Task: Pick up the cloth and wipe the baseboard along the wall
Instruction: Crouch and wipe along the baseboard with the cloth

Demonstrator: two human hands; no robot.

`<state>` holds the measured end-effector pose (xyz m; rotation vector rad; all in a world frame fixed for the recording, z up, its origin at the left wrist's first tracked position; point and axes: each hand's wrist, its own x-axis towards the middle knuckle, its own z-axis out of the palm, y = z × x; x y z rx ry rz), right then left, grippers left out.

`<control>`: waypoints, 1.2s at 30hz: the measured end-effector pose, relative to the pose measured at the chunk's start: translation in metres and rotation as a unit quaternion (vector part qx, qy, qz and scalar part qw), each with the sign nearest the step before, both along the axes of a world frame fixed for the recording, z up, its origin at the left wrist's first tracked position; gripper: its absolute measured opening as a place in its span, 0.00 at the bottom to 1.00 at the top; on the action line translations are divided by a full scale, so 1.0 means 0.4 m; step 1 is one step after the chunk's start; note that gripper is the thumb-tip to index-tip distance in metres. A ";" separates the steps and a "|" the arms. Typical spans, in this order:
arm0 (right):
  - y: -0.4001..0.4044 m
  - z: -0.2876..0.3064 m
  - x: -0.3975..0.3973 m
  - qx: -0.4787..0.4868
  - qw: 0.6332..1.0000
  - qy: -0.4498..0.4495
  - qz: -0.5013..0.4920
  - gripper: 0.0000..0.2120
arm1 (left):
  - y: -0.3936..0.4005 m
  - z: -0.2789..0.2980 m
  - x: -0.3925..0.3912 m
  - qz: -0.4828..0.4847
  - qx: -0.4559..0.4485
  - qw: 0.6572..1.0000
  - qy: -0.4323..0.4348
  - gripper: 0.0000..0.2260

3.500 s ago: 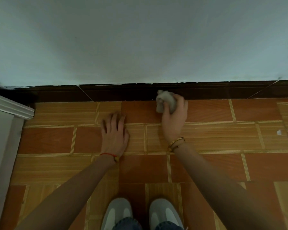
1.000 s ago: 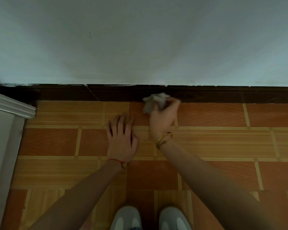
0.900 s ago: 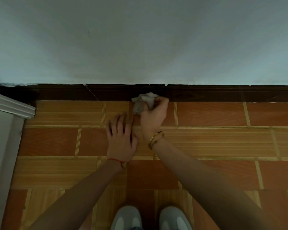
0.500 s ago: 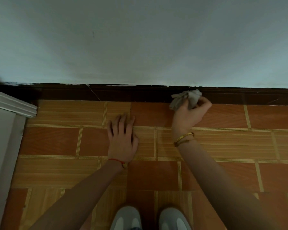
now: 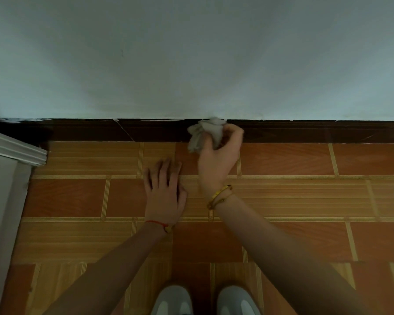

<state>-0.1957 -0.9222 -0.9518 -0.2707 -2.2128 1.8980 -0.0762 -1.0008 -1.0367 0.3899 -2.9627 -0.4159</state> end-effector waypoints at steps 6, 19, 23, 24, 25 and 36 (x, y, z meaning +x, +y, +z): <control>0.139 -0.020 -0.080 -0.018 0.988 -0.021 -0.153 0.13 | 0.002 0.001 -0.002 0.002 0.007 1.000 0.002 0.24; 0.011 -0.074 0.001 0.054 0.998 -0.028 0.020 0.15 | 0.003 0.001 0.001 0.003 0.000 1.000 -0.005 0.25; 0.095 -0.087 -0.040 0.060 0.996 -0.031 -0.054 0.16 | 0.001 -0.001 -0.001 0.006 0.004 1.000 -0.002 0.24; 0.130 -0.094 -0.059 0.056 0.993 -0.037 -0.093 0.16 | 0.002 -0.002 -0.001 0.006 0.005 1.000 -0.001 0.24; 0.164 -0.095 -0.077 0.044 0.990 -0.049 -0.128 0.16 | 0.002 -0.002 0.000 0.006 0.007 1.000 0.000 0.24; 0.125 -0.074 -0.050 0.060 0.995 -0.047 -0.060 0.16 | 0.007 0.001 -0.001 0.006 -0.001 1.000 0.004 0.24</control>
